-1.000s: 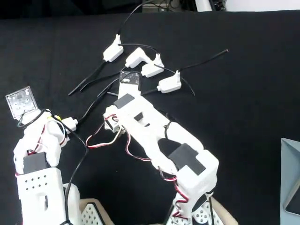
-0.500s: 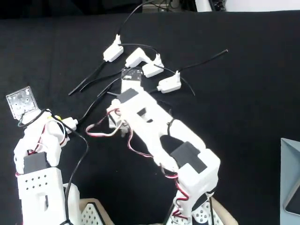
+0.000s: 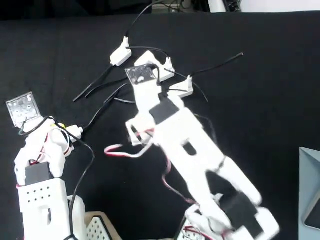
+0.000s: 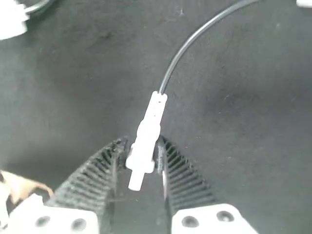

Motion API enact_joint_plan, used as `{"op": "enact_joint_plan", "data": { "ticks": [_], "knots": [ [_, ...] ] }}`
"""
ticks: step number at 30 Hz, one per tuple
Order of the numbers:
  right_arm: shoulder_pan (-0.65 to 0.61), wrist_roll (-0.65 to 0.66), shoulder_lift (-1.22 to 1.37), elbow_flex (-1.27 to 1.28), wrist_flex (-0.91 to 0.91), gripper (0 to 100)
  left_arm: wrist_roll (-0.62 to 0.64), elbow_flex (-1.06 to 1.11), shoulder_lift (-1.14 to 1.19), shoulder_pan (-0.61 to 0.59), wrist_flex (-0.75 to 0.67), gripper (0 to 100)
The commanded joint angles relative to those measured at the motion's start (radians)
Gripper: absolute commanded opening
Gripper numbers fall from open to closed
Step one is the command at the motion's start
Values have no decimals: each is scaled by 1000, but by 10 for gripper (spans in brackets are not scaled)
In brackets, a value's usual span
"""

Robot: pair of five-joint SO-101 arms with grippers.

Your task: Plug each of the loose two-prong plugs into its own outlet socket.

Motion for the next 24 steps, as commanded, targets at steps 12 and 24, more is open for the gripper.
{"op": "enact_joint_plan", "data": {
  "ticks": [12, 24],
  "knots": [
    [-141, 351, -605, 311, -71, 12, -84, 22, -12, 162, -21, 30],
    [-201, 460, -638, 616, -453, 11, -180, 51, -14, 404, -20, 30]
  ]
}}
